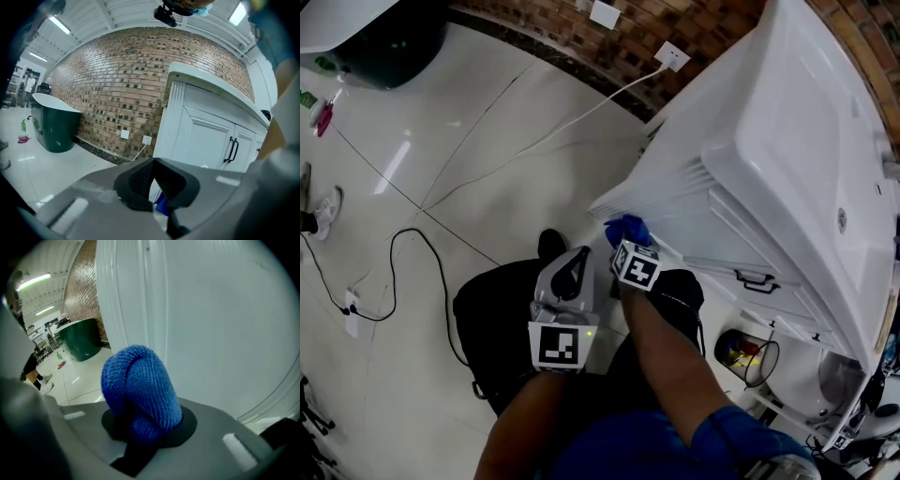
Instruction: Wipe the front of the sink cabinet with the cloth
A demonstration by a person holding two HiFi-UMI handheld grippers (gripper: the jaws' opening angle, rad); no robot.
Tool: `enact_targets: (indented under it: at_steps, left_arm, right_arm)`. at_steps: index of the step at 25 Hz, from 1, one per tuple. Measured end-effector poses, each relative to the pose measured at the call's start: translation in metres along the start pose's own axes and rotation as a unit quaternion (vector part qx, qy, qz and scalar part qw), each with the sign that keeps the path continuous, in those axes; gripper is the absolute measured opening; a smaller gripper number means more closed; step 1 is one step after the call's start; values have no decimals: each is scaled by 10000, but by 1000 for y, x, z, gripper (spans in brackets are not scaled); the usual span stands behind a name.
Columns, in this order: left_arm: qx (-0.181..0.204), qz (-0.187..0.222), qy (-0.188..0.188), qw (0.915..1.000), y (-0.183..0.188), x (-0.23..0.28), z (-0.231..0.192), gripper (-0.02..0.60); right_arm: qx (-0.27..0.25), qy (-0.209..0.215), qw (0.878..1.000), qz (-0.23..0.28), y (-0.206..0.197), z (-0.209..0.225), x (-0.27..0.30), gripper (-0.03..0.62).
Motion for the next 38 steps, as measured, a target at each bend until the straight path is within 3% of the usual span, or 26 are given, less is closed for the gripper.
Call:
enact_targets:
  at_steps: [4, 9, 14, 18, 20, 26, 38]
  left_arm:
    - [-155, 220, -104, 9996, 3, 6, 9, 0]
    - [210, 29, -315, 9993, -1, 4, 23, 2]
    - [536, -40, -587, 9968, -10, 7, 47, 2]
    - [804, 27, -770, 9938, -14, 8, 64, 2]
    - [909, 100, -838, 9923, -14, 7, 71, 2]
    - [1042, 208, -939, 9899, -14, 6, 82, 2]
    - [915, 169, -732, 9930, -16, 6, 71, 2]
  right_arm:
    - [189, 248, 9988, 369, 8, 0, -30, 71]
    - [378, 726, 9884, 1278, 32, -3, -107, 72]
    - [135, 988, 9633, 2494, 80, 7, -191, 72]
    - [140, 828, 9374, 3380, 125, 26, -241, 72]
    - [246, 700, 9315, 3561, 140, 38, -249, 72]
    - [629, 582, 9364, 3404, 142, 57, -239, 72]
    - [1004, 626, 9642, 2372, 90, 56, -175, 72]
Point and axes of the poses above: the fingertips, and each gripper's own axes: x forward along the fingers, z to its right, y out of its top, the point moved 9 cm from there along -x, backward along the fingers, and after that the axes turned 13 degrees about -x, right-handed, at the moved point
